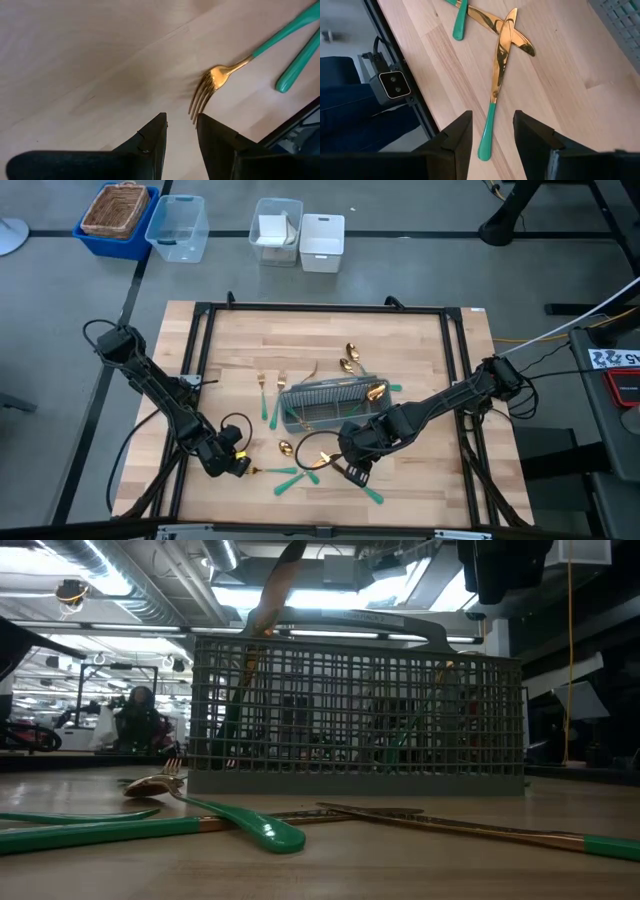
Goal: Sort silverware
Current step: Put the green fork into the gray utensil holder
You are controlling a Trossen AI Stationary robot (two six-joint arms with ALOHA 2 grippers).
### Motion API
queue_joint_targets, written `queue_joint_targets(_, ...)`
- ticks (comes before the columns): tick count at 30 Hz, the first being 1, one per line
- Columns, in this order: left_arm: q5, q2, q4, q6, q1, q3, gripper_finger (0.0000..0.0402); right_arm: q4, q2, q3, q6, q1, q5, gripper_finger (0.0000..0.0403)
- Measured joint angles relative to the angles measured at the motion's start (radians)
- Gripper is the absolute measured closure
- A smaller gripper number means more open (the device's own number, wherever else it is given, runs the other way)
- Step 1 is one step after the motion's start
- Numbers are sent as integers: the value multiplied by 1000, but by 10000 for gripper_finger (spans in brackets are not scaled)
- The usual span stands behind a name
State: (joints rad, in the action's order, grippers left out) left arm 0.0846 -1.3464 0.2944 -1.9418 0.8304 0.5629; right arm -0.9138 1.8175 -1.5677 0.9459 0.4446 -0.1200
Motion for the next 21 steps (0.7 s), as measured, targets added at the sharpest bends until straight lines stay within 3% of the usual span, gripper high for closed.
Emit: queue_joint_targets(21, 26, -121, -153, -48, 0, 2, 315, -1, 0, 0, -7, 0, 32, 260)
